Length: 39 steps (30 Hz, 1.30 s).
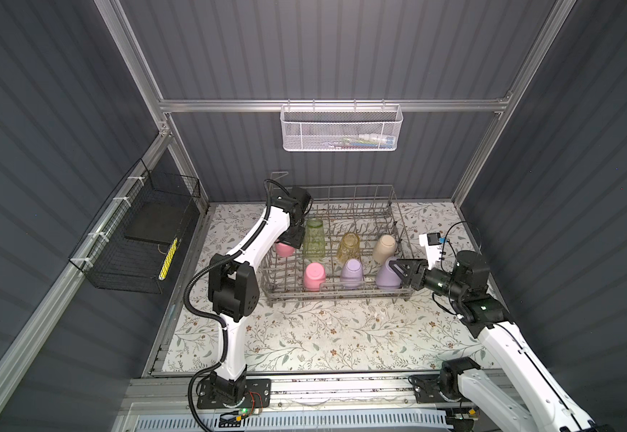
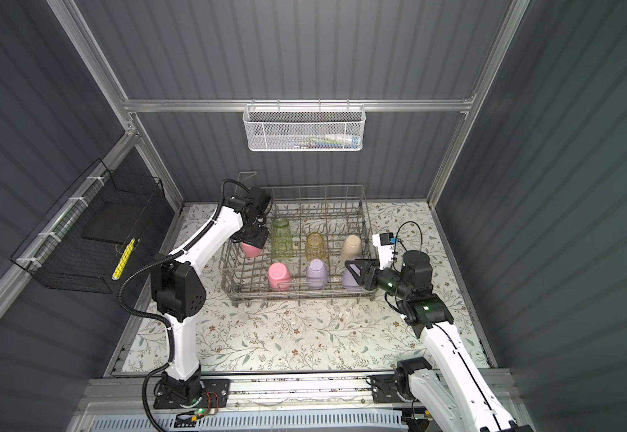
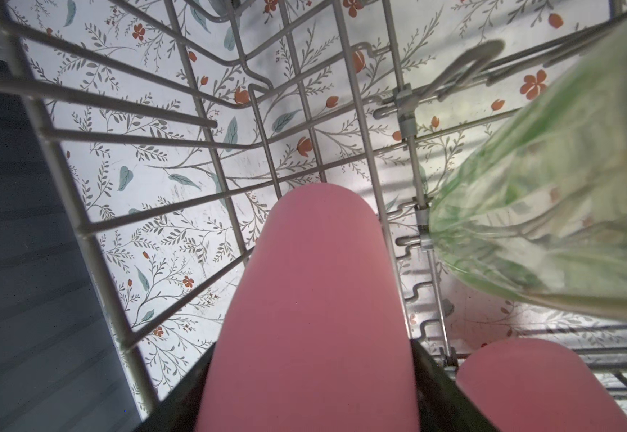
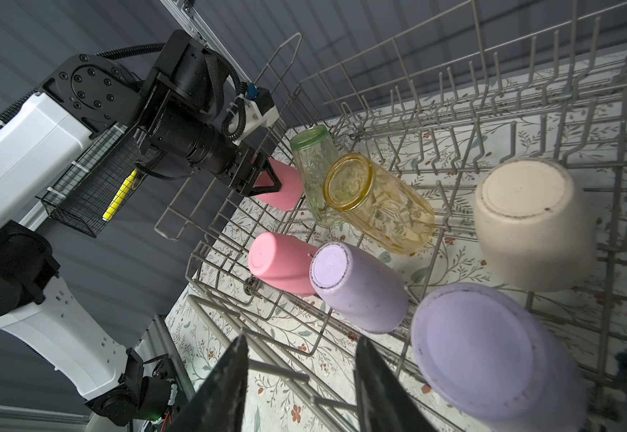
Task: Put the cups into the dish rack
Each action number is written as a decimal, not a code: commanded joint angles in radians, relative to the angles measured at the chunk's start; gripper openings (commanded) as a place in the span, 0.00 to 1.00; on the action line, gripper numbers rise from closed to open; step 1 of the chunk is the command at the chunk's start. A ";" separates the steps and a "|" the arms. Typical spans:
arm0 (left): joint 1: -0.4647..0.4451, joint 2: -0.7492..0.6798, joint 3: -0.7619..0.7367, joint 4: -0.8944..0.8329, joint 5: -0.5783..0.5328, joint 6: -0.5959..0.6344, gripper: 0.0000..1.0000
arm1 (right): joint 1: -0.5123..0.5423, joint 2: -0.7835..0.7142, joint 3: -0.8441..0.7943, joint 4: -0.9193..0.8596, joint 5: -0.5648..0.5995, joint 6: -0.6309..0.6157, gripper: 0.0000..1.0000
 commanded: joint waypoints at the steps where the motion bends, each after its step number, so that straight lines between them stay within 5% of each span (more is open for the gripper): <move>1: 0.005 0.049 0.009 -0.040 0.066 0.000 0.55 | -0.006 -0.006 -0.010 0.015 -0.013 -0.016 0.48; 19: 0.004 0.124 0.008 -0.048 0.044 0.009 0.60 | -0.010 0.009 -0.010 0.031 -0.025 -0.008 0.48; 39: -0.005 0.077 0.050 -0.087 0.070 0.019 0.52 | -0.012 0.040 -0.024 0.088 -0.051 0.027 0.48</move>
